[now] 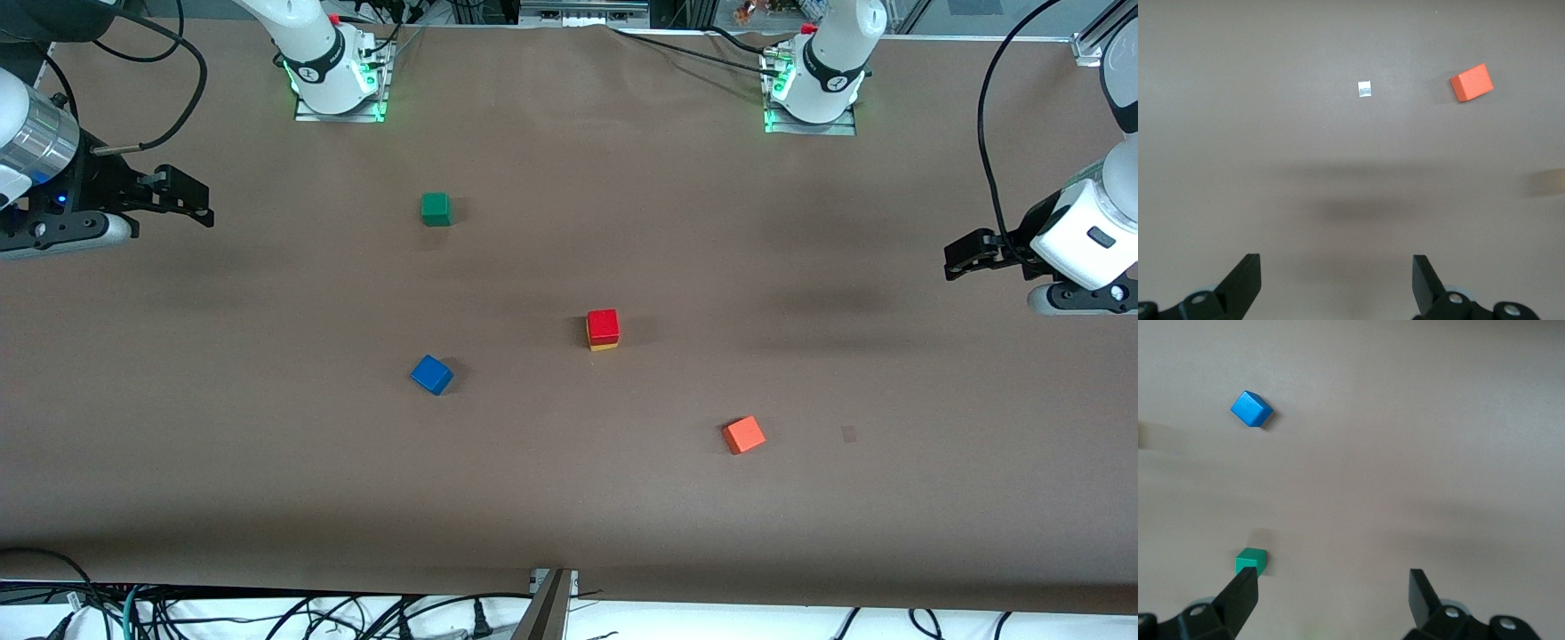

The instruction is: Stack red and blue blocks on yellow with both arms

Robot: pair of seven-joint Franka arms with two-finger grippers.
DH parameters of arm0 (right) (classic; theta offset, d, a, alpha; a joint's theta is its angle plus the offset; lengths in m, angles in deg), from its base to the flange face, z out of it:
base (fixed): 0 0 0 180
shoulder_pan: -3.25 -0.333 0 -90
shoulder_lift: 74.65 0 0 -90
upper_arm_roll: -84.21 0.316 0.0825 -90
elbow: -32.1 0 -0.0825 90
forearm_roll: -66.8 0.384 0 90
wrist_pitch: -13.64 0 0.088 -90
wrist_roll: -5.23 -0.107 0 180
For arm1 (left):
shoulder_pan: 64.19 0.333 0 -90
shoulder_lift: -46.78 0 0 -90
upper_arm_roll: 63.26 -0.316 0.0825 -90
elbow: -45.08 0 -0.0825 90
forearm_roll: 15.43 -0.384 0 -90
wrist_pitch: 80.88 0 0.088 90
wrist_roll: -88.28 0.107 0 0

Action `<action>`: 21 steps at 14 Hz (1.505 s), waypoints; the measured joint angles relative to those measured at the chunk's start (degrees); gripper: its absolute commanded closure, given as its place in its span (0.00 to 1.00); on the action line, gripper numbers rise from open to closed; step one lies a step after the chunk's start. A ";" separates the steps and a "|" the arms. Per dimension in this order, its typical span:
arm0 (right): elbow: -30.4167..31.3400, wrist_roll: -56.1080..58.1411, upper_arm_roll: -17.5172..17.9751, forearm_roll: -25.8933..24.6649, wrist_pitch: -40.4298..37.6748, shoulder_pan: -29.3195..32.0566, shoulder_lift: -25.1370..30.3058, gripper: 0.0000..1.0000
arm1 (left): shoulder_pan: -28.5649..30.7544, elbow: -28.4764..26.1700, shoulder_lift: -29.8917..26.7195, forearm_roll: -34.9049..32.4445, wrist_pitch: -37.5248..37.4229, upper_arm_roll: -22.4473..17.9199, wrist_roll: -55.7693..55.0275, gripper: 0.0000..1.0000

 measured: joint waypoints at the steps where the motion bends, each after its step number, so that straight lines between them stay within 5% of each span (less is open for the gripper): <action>1: 0.00 0.00 0.00 0.00 0.00 0.00 -0.02 0.00 | 0.00 0.00 0.04 0.00 0.00 0.00 0.00 0.00; 21: 0.00 0.00 -0.28 0.00 -0.03 1.16 -1.10 0.00 | -0.29 1.54 1.22 0.02 0.75 0.07 -0.02 0.00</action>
